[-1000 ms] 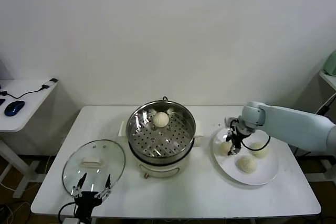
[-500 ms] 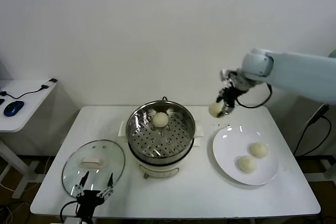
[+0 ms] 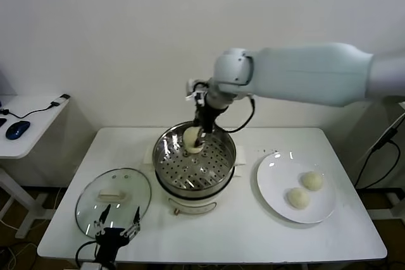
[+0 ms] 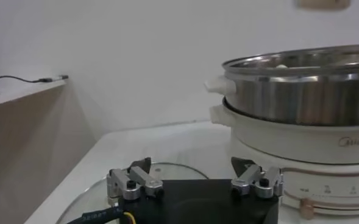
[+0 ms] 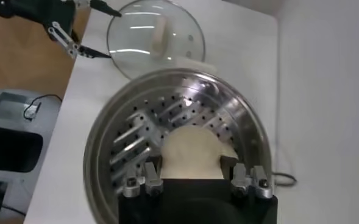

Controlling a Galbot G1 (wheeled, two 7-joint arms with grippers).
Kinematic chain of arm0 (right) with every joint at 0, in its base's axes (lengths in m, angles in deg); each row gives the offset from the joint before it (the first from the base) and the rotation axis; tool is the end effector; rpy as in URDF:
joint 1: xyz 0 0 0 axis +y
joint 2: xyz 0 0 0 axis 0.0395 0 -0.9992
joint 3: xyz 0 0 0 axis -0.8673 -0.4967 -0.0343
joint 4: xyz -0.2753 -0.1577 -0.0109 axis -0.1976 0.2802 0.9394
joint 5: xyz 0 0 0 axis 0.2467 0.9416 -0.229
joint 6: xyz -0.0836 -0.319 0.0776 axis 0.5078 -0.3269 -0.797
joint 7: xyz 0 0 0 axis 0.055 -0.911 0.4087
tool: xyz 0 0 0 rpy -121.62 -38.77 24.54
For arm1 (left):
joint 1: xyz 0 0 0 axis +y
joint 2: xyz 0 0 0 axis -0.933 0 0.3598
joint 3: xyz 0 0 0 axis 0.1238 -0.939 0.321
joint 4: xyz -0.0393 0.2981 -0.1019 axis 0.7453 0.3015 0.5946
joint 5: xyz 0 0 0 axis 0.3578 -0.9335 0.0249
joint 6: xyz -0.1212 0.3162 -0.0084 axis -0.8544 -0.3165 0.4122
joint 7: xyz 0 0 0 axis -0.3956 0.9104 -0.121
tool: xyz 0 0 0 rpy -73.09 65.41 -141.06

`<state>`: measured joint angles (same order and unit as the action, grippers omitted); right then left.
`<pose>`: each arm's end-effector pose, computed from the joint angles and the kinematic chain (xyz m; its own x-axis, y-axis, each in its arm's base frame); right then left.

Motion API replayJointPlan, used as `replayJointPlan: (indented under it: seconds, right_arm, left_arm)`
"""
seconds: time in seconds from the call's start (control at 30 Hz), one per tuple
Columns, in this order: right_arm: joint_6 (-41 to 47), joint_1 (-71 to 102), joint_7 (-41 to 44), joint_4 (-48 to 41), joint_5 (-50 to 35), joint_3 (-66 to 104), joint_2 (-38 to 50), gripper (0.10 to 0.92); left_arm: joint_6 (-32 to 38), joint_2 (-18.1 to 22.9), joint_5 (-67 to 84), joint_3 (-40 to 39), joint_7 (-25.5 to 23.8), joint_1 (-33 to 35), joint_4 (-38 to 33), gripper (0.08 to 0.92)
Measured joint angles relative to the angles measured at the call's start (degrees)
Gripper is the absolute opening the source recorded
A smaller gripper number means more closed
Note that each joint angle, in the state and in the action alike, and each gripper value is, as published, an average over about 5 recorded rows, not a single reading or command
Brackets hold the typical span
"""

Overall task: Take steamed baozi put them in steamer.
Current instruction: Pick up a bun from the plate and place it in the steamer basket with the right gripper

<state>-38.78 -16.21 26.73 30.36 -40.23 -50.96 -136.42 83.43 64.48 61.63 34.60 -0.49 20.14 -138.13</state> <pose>0.4766 0.1800 -0.0266 -0.1422 -0.2981 0.9439 -0.9725 -0.1355 -0.1893 0.1194 0.0463 -0.3219 -0.9653 -0.0257 0.2597 0.0052 0.9930 0.1179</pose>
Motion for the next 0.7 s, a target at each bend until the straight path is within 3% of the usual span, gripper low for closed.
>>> replayJointPlan:
  seconds: [0.6,0.7]
  right_arm:
    - [0.73,13.05,-2.34,-14.23,4.57,1.34,-10.8,0.642]
    - [0.56,13.74,-2.37,-15.16,5.09,1.55,-11.24,0.692]
  left_arm:
    - [-0.26,0.18,-0.61,-1.17,0.11,-0.47,0.25,0.823]
    - [-0.27,0.22,-0.62,-1.24,0.14,-0.6,0.32,0.823]
